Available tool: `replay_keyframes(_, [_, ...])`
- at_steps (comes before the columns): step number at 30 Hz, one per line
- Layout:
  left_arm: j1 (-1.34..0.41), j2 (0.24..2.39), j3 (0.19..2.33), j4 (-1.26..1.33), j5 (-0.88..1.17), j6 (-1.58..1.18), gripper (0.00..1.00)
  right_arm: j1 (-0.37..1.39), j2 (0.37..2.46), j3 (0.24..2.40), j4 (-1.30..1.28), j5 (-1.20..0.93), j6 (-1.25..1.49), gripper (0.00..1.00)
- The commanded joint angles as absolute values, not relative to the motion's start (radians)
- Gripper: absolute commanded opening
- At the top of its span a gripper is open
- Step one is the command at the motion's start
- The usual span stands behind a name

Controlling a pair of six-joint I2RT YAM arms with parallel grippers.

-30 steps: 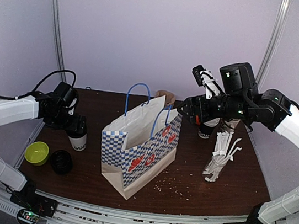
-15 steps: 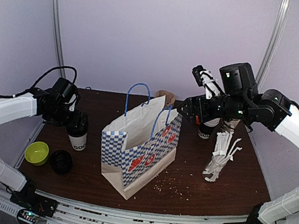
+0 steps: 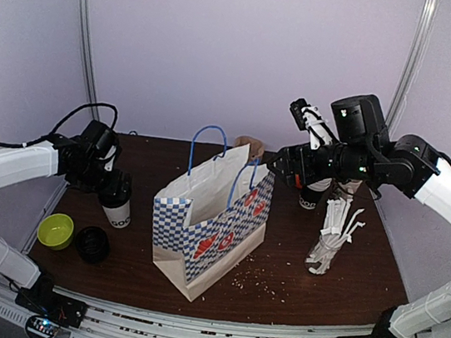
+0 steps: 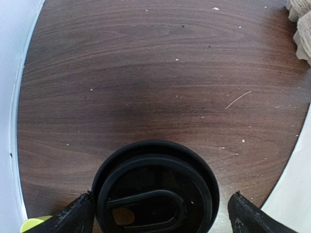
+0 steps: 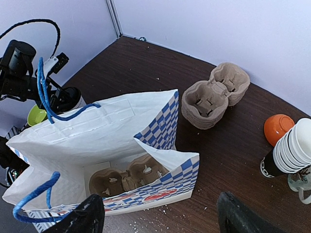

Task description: Pack the takeout coffee

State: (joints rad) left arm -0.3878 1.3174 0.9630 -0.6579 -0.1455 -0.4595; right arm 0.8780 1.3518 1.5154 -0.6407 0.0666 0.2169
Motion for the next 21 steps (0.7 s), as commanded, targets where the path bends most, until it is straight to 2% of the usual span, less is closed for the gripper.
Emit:
replay_keyframes(1, [-0.380, 1.320, 0.952, -0.656, -0.204, -0.446, 0.98, 0.872, 1.327, 1.511, -0.645, 0.067, 0.229, 0.82])
replay_keyframes(21, [-0.380, 1.377, 0.926, -0.604, -0.120, -0.412, 0.98, 0.873, 1.322, 1.508, -0.654, 0.077, 0.233, 0.82])
